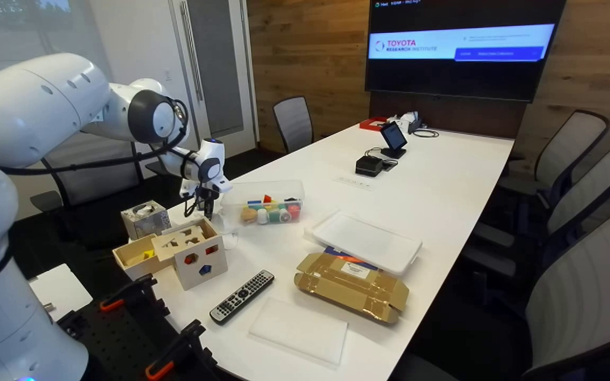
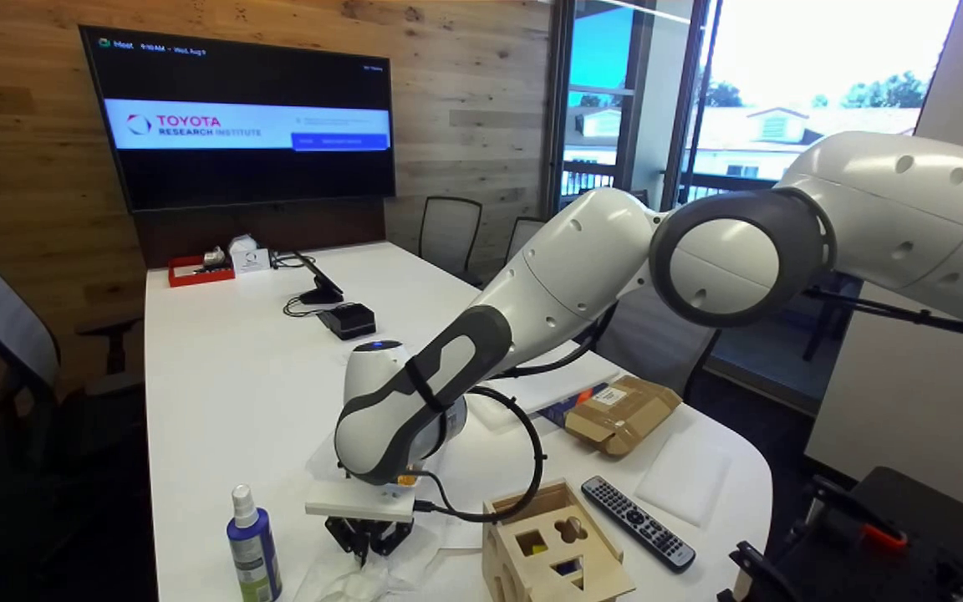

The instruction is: Wipe the table with the paper towel

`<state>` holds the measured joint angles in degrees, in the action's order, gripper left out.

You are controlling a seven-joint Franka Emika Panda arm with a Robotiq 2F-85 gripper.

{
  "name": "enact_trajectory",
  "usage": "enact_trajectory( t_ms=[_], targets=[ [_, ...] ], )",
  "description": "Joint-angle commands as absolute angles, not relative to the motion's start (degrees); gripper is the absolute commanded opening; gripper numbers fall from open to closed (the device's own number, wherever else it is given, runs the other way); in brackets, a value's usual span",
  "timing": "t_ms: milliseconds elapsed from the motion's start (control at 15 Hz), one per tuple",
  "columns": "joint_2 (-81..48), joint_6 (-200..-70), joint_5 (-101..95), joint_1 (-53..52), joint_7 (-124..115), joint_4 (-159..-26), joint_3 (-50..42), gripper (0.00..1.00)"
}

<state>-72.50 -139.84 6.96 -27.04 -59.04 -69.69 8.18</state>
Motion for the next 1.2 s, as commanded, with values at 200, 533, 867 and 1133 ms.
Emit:
enact_trajectory(
  t_ms=[200,533,867,1133],
  targets=[
    [-67.29,-137.13,7.27,-19.51,-42.53,-72.52,14.87,0.01],
    [-59.29,-132.33,7.47,-13.62,-34.75,-77.51,19.46,0.01],
    [-45.47,-131.06,11.00,-12.71,-35.92,-87.50,15.32,0.01],
    [-34.75,-133.17,11.41,-15.17,-43.82,-97.70,7.79,0.01]
  ],
)
